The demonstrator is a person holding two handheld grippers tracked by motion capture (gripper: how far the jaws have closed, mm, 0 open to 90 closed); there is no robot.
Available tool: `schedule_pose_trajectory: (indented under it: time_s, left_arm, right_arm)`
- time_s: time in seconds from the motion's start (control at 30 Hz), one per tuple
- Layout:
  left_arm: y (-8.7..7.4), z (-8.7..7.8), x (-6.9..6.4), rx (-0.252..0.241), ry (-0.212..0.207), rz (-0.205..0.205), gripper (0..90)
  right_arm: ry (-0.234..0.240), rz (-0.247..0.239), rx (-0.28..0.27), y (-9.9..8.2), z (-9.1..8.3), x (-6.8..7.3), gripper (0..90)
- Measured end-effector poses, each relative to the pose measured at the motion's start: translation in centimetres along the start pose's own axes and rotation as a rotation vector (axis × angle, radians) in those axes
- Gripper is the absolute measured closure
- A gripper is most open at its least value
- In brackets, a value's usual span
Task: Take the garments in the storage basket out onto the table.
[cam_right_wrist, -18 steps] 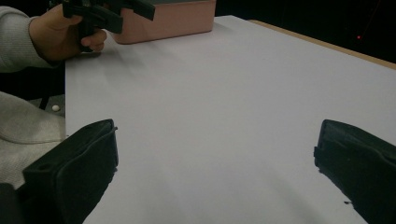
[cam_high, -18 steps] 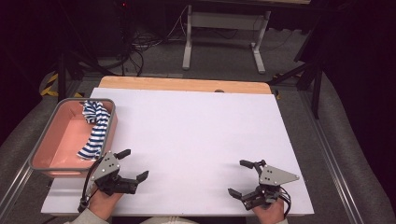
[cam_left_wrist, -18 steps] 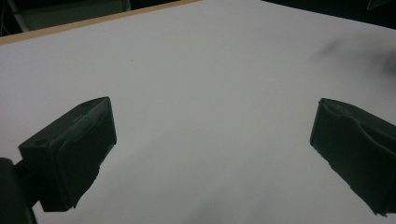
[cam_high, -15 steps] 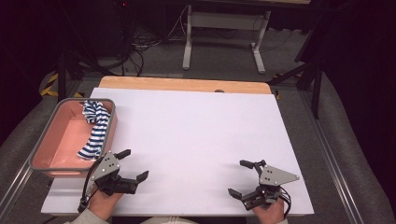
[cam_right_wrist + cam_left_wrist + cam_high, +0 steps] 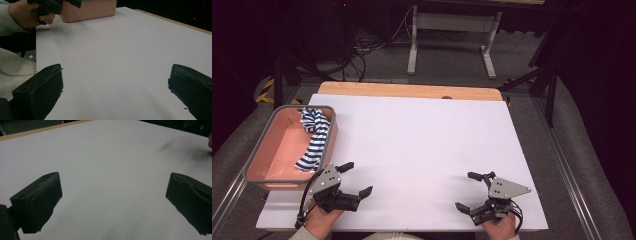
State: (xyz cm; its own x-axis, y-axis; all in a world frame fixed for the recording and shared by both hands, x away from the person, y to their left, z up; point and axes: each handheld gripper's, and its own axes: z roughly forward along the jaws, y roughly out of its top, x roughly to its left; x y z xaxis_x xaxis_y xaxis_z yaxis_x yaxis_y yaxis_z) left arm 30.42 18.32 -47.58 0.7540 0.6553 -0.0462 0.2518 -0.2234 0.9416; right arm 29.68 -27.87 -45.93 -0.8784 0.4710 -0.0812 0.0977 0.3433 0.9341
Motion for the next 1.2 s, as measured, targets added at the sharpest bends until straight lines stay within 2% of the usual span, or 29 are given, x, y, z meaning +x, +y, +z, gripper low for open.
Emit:
schedule_pose_trajectory:
  time_s: [0.17,0.27,0.4,0.53,0.67,0.9,1.2]
  left_arm:
    - [0.5,0.0,0.0,0.038,0.028,0.027,1.6]
    - [1.1,-0.2,-0.2,0.058,0.011,0.004,2.0]
    - [1.7,-0.2,-0.4,0.083,0.000,0.019,2.1]
    - [2.6,-0.6,-0.4,0.097,0.001,0.034,2.7]
    - [3.2,-1.0,-0.2,0.101,-0.016,0.020,3.0]
    - [4.3,-1.4,0.2,0.116,-0.021,0.028,3.4]
    - [5.4,-2.1,1.0,0.134,-0.001,0.037,3.8]
  right_arm:
    - [0.000,0.003,-0.003,0.0,-0.1,0.0,0.1]
    - [0.000,0.006,0.001,0.0,0.0,0.0,0.1]
    - [0.002,0.009,0.004,-0.1,0.0,0.0,0.2]
    - [0.001,0.009,0.007,0.0,0.1,0.0,0.1]
    - [0.001,0.006,0.008,0.0,0.1,0.1,0.1]
    - [-0.001,0.007,0.007,0.0,0.1,0.0,0.1]
    - [0.000,0.000,0.008,0.0,0.1,0.1,0.1]
